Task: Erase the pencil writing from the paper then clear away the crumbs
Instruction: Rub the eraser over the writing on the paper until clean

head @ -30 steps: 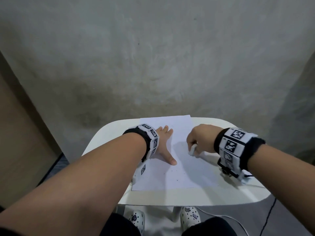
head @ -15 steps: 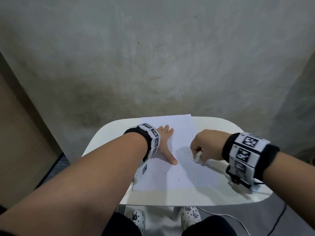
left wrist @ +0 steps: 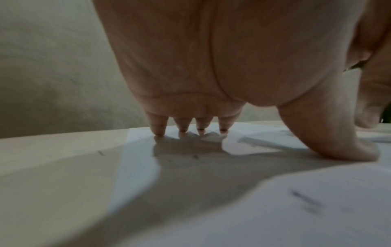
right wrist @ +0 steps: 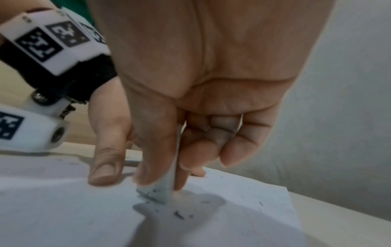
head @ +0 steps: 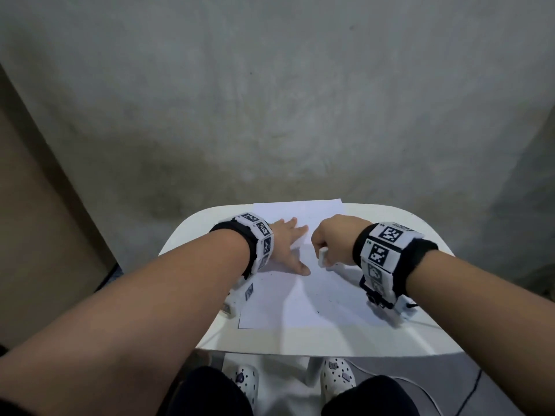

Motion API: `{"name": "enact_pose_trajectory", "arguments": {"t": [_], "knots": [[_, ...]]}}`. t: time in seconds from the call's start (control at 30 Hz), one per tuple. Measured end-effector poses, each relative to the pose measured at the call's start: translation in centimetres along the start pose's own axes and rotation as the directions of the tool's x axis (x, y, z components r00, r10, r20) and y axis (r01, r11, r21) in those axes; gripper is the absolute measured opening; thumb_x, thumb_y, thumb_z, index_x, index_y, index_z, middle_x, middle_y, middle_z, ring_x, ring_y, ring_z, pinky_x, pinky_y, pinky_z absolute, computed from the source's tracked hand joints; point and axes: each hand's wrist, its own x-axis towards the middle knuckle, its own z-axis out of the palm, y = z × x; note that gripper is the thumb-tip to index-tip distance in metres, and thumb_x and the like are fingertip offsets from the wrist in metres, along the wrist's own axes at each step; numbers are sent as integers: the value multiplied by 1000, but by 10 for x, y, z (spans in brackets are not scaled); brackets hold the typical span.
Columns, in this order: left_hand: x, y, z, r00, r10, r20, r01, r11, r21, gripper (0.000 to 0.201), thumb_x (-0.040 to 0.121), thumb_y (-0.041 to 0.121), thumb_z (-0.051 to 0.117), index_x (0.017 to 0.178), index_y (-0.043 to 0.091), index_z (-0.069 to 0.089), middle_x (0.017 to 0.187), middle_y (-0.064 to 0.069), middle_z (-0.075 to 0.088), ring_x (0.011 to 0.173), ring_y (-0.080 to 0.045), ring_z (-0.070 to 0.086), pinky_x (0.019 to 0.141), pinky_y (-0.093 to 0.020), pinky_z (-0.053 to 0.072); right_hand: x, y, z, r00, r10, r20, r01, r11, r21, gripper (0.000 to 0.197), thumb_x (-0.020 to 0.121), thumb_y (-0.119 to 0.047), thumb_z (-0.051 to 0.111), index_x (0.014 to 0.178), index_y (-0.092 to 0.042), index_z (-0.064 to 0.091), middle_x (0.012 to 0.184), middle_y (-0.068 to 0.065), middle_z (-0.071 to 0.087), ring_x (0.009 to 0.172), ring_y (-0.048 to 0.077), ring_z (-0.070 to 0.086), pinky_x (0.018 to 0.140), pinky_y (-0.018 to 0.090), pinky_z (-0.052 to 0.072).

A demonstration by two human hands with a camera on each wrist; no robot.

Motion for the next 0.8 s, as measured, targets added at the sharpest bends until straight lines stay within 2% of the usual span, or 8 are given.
{"name": "enact_pose_trajectory", "arguments": {"t": [0.2,0.3,0.37,0.43,0.5,0.6,0.73,0.8], "knots": [[-1,-7,0,1000,-15,14,15,1000,-2,107,80,69,56,154,27,-9,162,4,-12,151,-24,-3,121,-47,9,-24,-6,11,998,-63,-17,63,998,24,11,74,-14,64,69,-23,62,73,-7,63,77,18,61,65,26,46],[0,-8,1,1000,-8,16,9,1000,-24,107,80,68,57,154,28,-9,162,5,-12,150,-24,-5,121,-48,8,-51,-8,22,988,-154,31,155,988,-21,12,72,-10,56,72,-19,64,76,-3,68,72,19,58,57,23,40],[0,-9,1,1000,-13,17,13,999,-31,107,79,69,57,154,28,-9,162,6,-13,150,-24,-5,121,-48,7,-53,-9,16,983,-158,98,159,987,-8,11,71,-11,60,73,-19,66,76,-5,70,73,17,60,59,25,44],[-1,-8,2,1000,-11,22,12,999,-35,108,79,69,57,154,27,-9,162,4,-13,150,-25,-6,121,-48,7,-39,-9,3,982,-119,144,115,993,37,8,69,-16,66,73,-22,70,75,-7,72,75,15,65,69,30,54],[-2,-7,2,1000,-15,15,16,999,-32,107,80,68,56,154,25,-9,162,3,-13,150,-26,-5,121,-48,7,-20,-11,-7,992,-80,97,76,996,43,8,70,-17,67,65,-23,66,73,-6,70,76,17,65,73,32,54],[-3,-7,2,1000,-23,10,23,999,-32,107,81,68,56,154,25,-9,162,3,-12,150,-26,-5,121,-47,7,-14,-18,-3,995,-78,60,77,997,13,19,72,-16,68,59,-23,56,71,-7,61,75,17,59,70,29,50],[-2,-7,-1,999,-19,29,19,1000,-9,107,81,70,54,154,26,-10,162,5,-13,150,-25,-5,120,-48,8,-43,-19,10,987,-116,112,122,991,-55,12,72,-12,63,69,-23,64,64,-10,57,65,10,52,63,27,45],[-3,-8,-1,999,-20,37,20,1000,-12,107,81,70,54,154,26,-11,162,5,-14,150,-25,-6,121,-49,8,-43,-18,4,976,-116,184,125,991,-37,7,70,-16,70,71,-23,67,64,-9,60,63,7,54,60,26,45]]}}
